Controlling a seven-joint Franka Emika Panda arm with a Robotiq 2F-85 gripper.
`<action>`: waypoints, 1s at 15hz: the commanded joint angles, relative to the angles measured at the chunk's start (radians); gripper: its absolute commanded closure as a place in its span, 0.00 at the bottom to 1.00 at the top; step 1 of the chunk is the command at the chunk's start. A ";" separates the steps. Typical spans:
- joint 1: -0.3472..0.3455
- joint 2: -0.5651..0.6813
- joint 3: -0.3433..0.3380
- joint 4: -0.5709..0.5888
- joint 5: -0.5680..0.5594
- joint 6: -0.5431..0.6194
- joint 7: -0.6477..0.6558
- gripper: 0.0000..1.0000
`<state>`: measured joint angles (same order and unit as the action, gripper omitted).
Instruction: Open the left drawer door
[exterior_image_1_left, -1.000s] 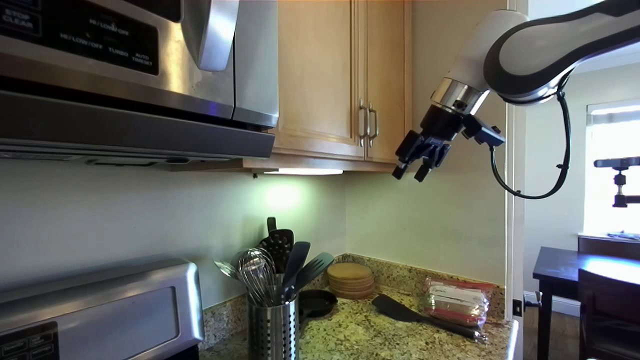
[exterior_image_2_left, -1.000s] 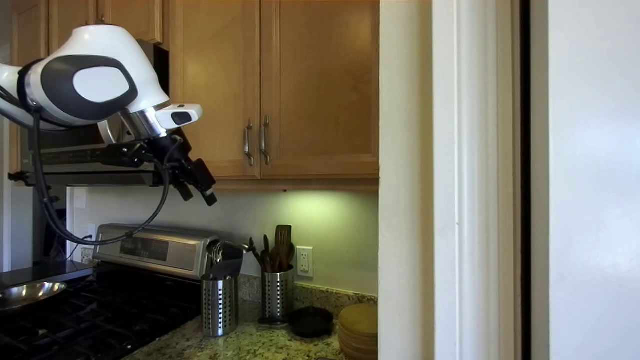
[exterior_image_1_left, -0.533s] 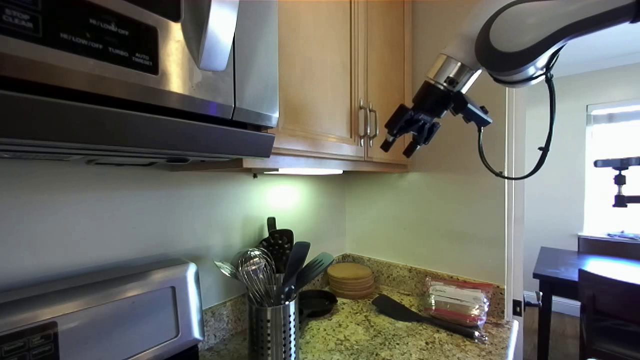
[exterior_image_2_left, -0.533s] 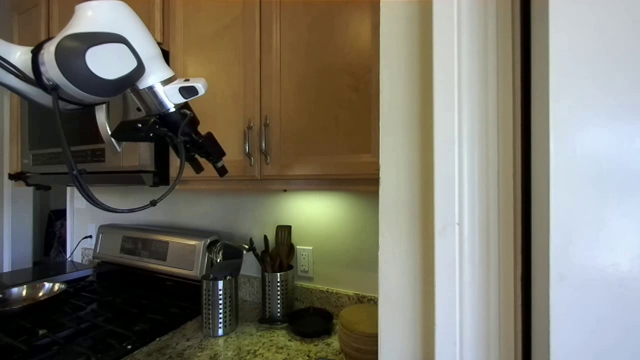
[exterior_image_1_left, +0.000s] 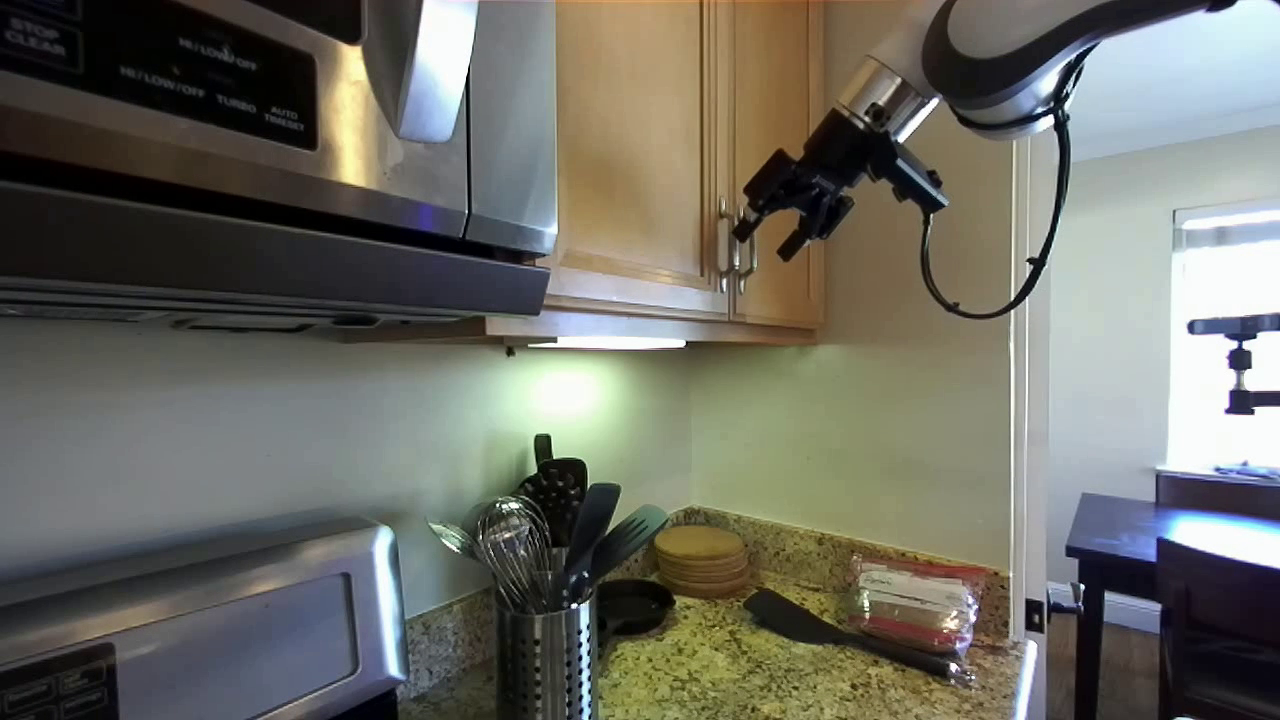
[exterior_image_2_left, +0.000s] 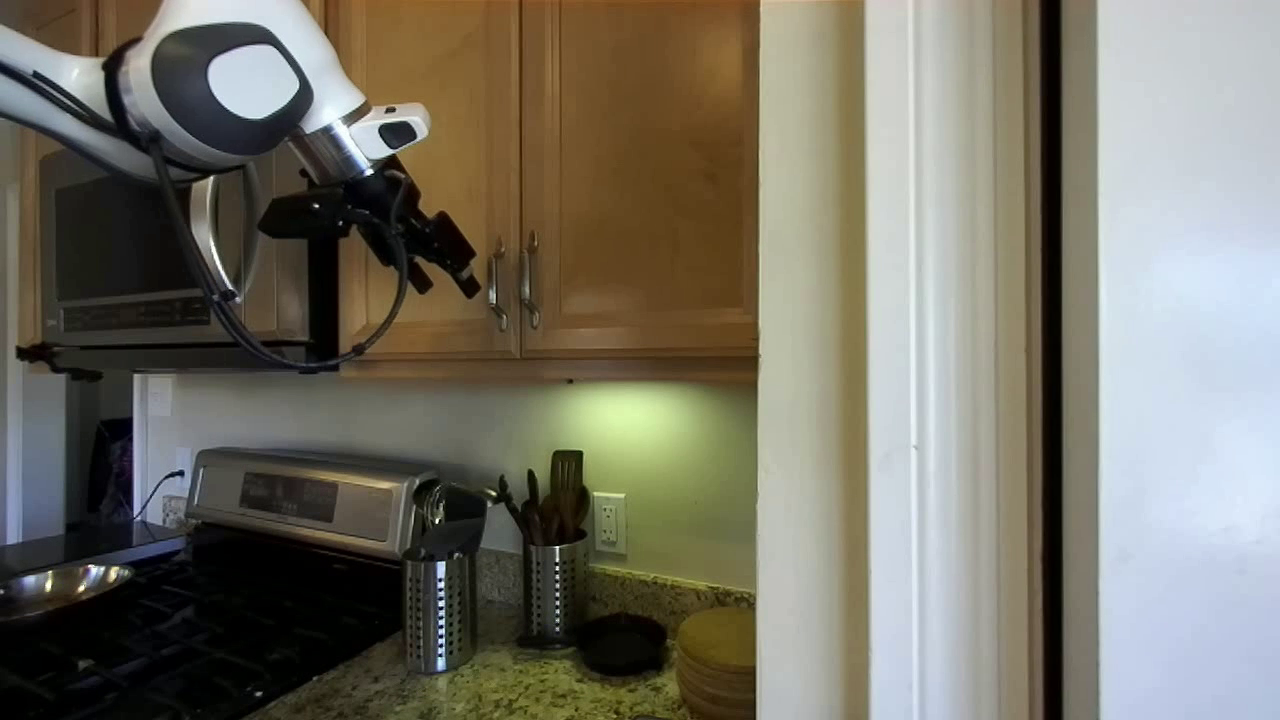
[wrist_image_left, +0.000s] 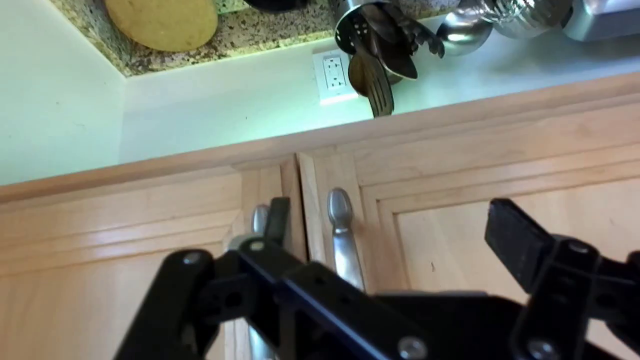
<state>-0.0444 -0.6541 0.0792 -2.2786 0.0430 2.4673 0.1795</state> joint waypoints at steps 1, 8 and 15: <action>0.000 0.069 -0.010 0.056 0.000 0.076 -0.001 0.00; 0.014 0.166 -0.024 0.111 0.006 0.131 -0.018 0.31; 0.004 0.164 -0.052 0.141 -0.008 0.104 -0.055 0.77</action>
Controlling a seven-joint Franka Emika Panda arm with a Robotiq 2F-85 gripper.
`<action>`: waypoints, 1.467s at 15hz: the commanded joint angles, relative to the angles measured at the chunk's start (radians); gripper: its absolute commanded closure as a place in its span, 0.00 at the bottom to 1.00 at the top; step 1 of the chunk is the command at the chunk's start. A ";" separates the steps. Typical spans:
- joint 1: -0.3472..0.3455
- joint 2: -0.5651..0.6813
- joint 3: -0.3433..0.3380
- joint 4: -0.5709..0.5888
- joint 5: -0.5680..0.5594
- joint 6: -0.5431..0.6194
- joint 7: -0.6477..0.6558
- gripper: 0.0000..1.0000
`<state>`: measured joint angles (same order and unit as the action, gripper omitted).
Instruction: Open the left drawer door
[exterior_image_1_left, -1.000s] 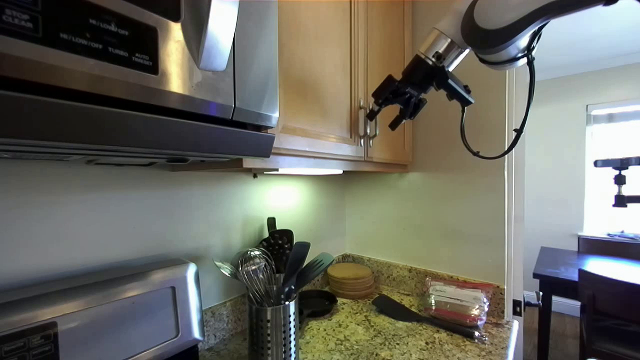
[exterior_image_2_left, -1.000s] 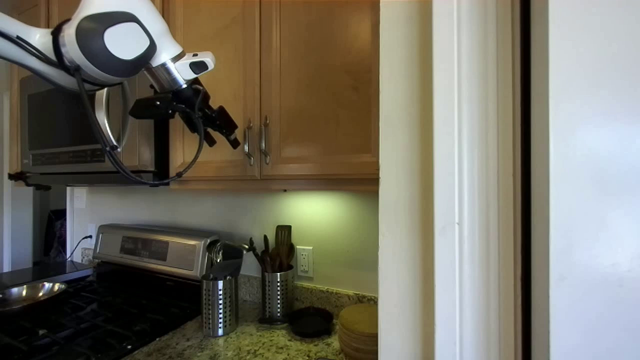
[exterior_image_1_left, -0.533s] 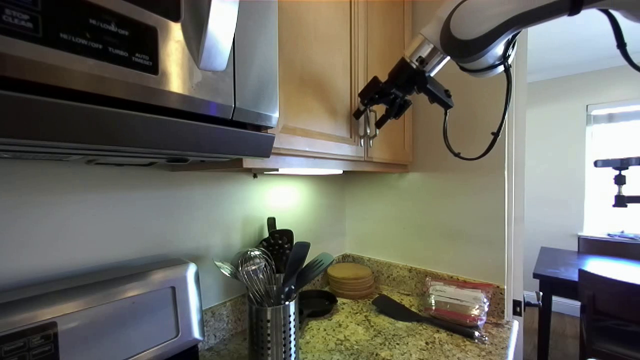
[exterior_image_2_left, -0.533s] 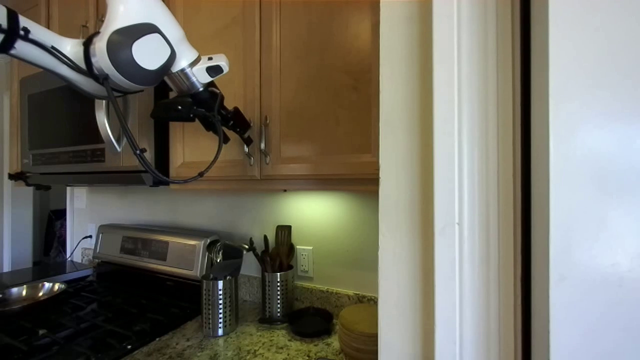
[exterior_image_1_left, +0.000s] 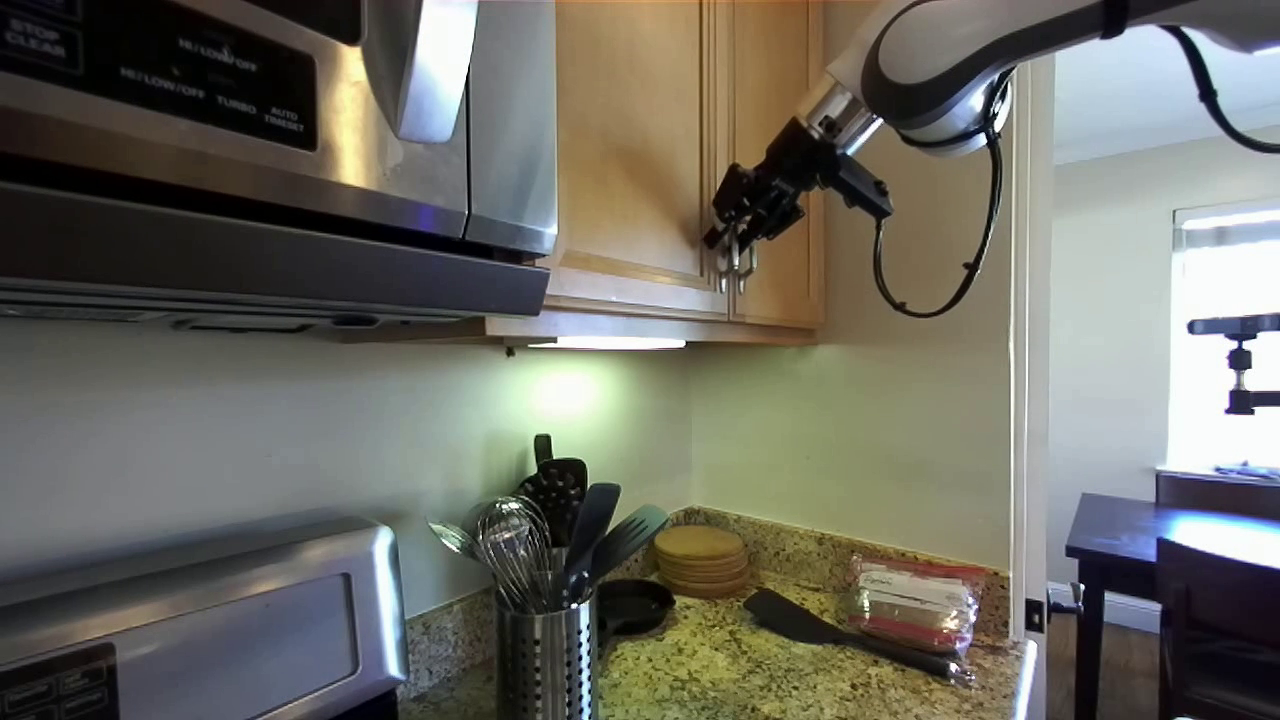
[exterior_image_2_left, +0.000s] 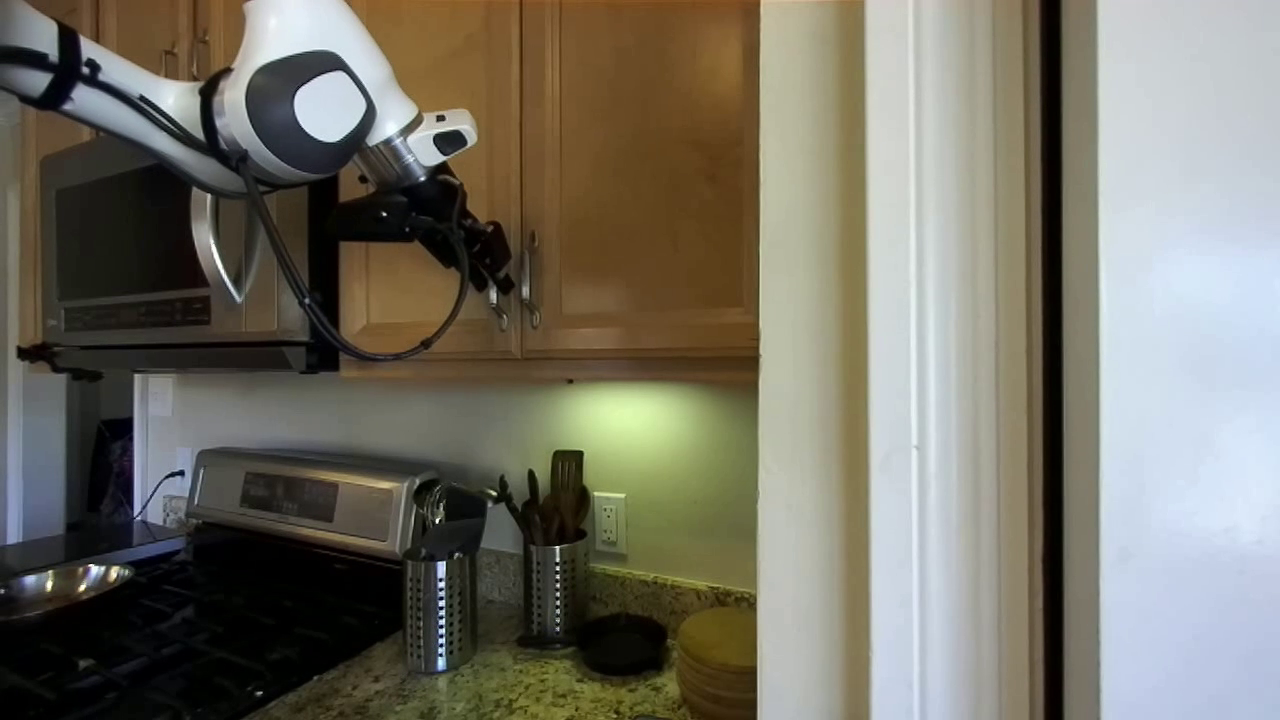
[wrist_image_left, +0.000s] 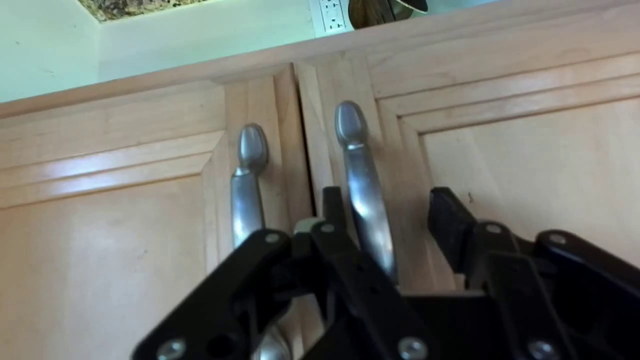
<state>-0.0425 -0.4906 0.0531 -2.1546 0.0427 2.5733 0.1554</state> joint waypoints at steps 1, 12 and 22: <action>0.001 -0.005 -0.028 0.016 -0.009 -0.007 -0.036 0.83; 0.002 -0.106 -0.023 -0.047 -0.045 -0.092 -0.115 0.91; 0.001 -0.174 -0.001 -0.079 -0.060 -0.231 -0.062 0.91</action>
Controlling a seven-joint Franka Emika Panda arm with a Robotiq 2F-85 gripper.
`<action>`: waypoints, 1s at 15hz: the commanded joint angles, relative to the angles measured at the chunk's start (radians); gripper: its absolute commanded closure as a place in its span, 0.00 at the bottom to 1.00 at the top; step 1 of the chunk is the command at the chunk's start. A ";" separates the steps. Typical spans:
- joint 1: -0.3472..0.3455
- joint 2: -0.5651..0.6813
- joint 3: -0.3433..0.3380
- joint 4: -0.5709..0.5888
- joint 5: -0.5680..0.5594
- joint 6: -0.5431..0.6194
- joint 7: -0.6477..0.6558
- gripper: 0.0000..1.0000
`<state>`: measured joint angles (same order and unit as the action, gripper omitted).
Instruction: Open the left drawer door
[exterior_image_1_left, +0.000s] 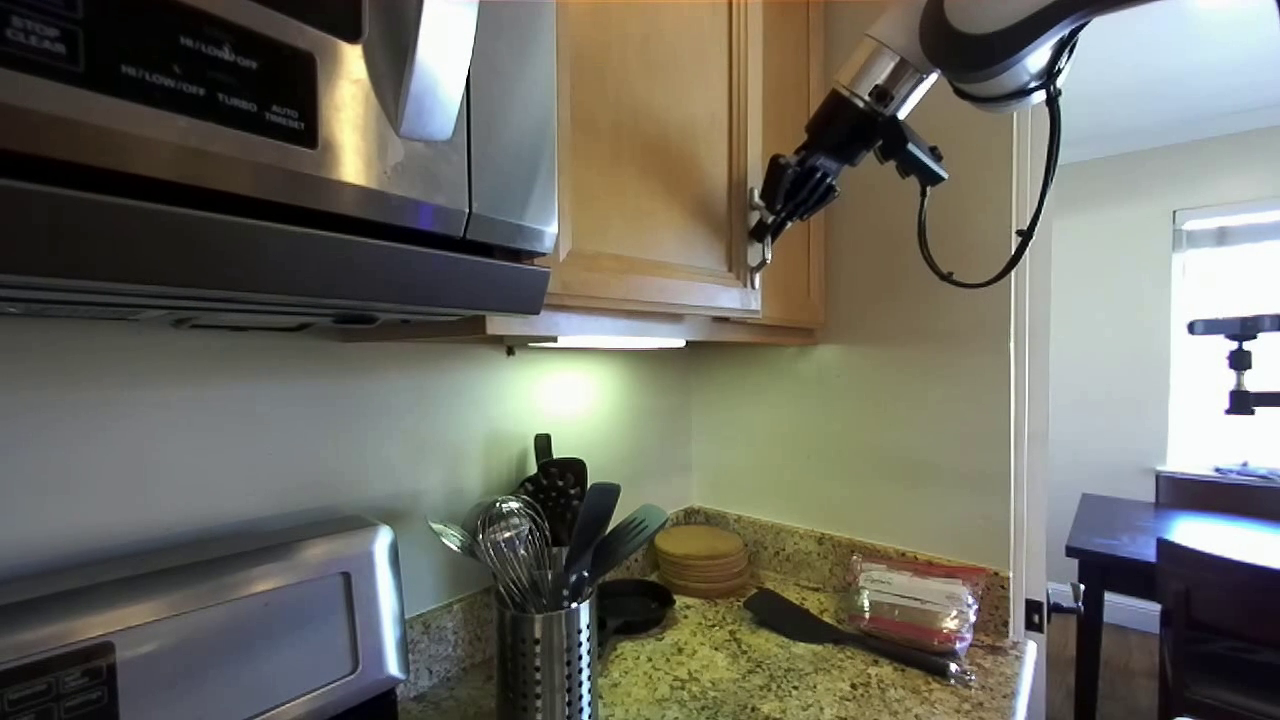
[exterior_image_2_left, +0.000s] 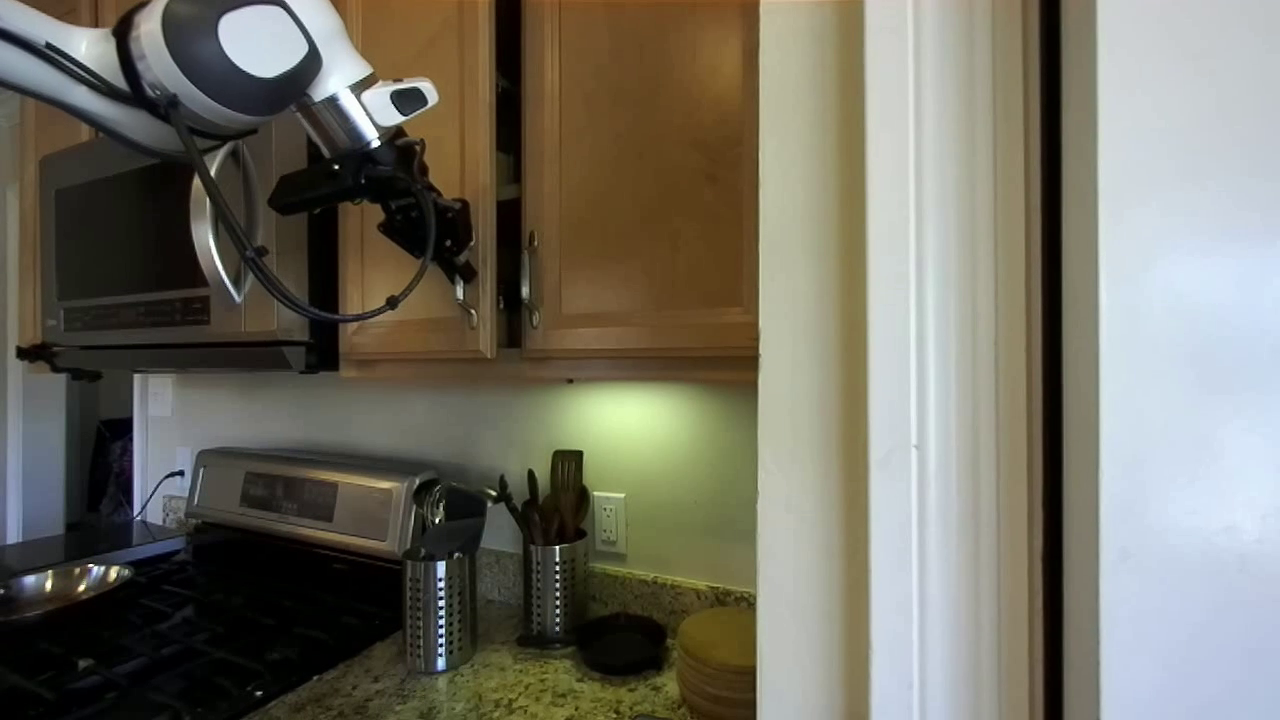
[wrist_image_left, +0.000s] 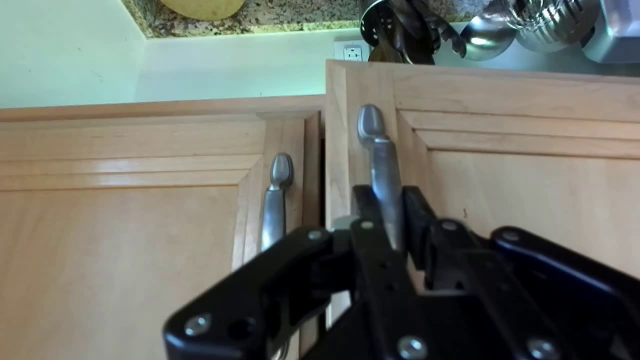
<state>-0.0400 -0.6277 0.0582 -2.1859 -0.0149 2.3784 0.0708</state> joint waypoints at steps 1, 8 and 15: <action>-0.014 -0.077 0.048 -0.065 -0.028 -0.023 0.076 0.91; 0.000 -0.092 -0.001 -0.193 -0.026 0.156 0.013 0.91; 0.017 -0.085 -0.020 -0.258 -0.018 0.349 -0.028 0.92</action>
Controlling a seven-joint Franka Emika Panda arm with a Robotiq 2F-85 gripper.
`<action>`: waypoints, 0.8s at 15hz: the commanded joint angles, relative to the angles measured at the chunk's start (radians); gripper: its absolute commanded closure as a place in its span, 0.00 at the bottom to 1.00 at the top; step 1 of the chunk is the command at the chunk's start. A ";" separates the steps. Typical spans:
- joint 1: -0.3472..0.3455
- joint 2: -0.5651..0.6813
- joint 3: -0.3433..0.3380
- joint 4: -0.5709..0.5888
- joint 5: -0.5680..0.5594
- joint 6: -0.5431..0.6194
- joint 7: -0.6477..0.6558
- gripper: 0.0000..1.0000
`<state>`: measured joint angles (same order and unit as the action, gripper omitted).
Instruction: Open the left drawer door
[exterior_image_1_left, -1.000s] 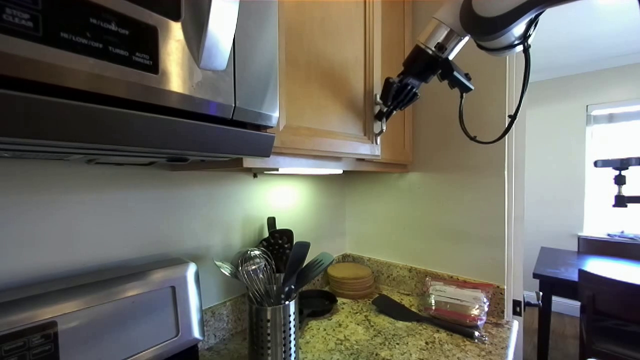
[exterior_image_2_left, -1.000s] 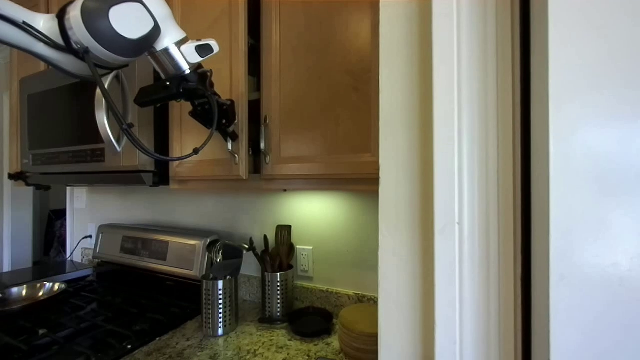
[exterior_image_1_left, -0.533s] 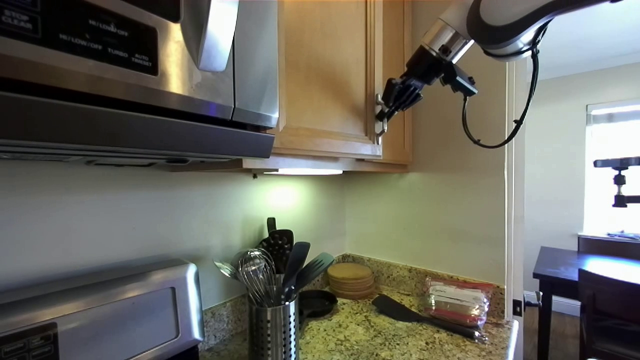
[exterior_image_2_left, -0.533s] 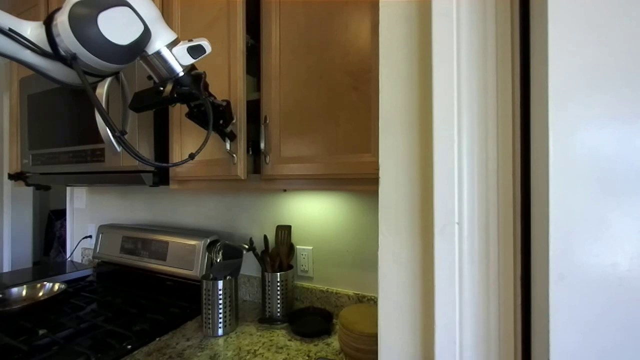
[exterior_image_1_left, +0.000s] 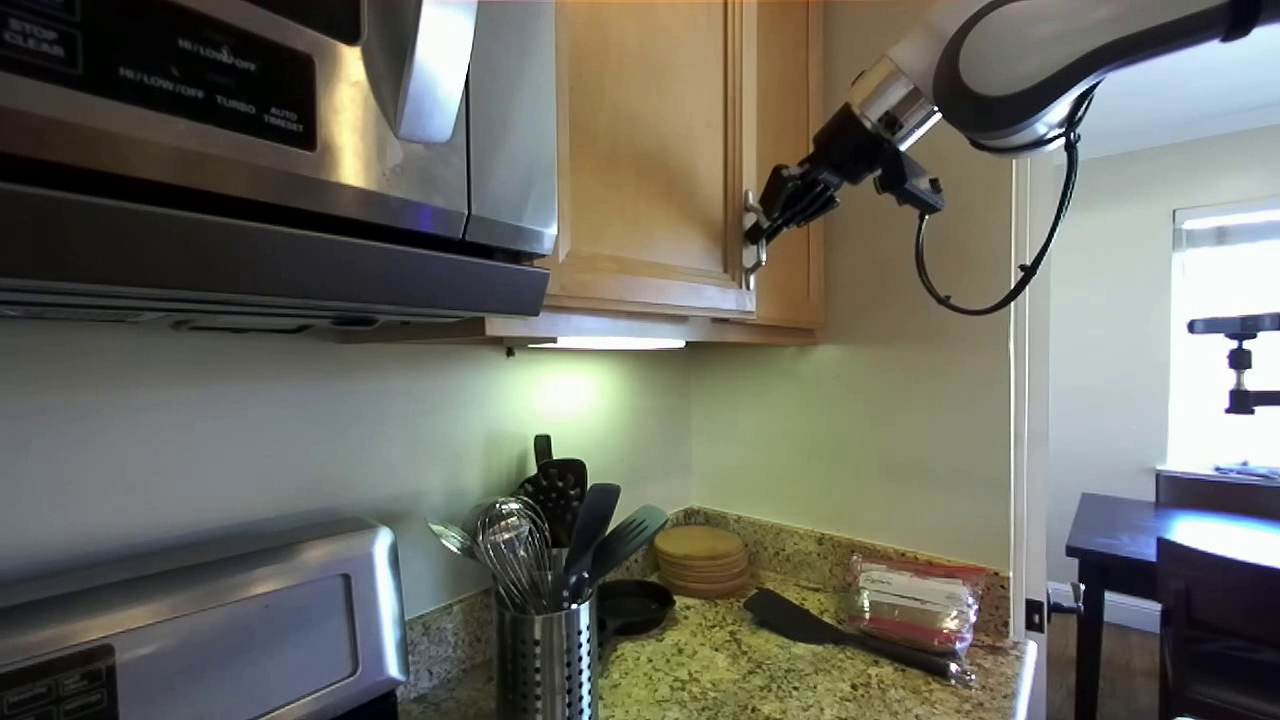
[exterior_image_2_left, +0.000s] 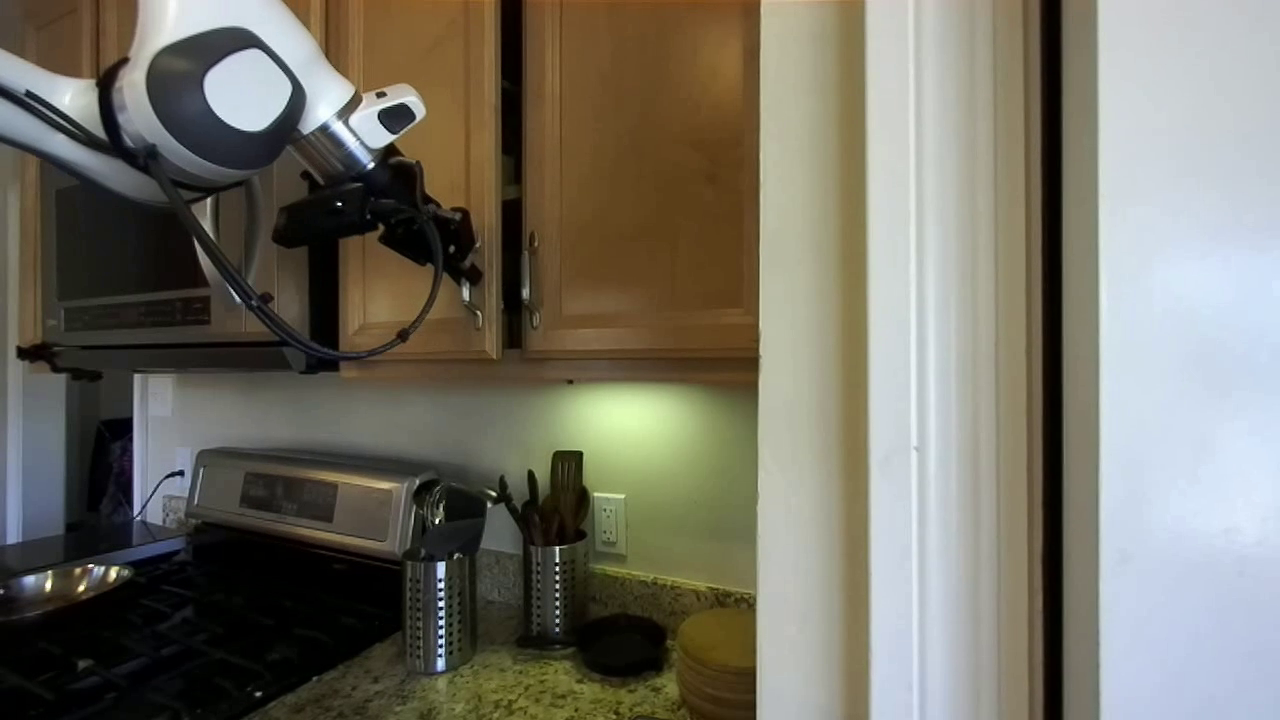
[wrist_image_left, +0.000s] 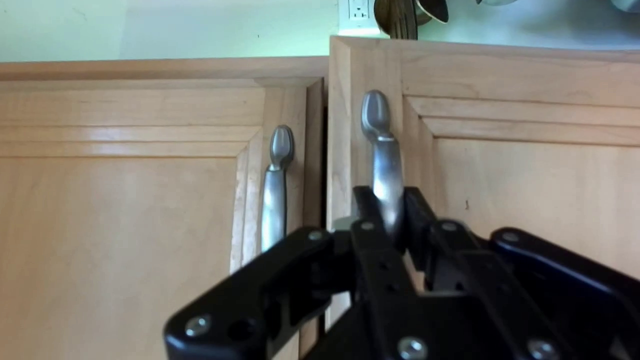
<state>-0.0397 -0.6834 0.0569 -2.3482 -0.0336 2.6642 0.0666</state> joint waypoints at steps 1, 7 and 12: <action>0.023 -0.028 -0.022 -0.104 0.006 0.087 -0.028 0.92; 0.089 -0.023 -0.070 -0.132 0.044 0.155 -0.078 0.92; 0.088 -0.026 -0.078 -0.135 0.036 0.156 -0.087 0.92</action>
<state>0.0239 -0.6834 -0.0055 -2.4112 -0.0139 2.8139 0.0040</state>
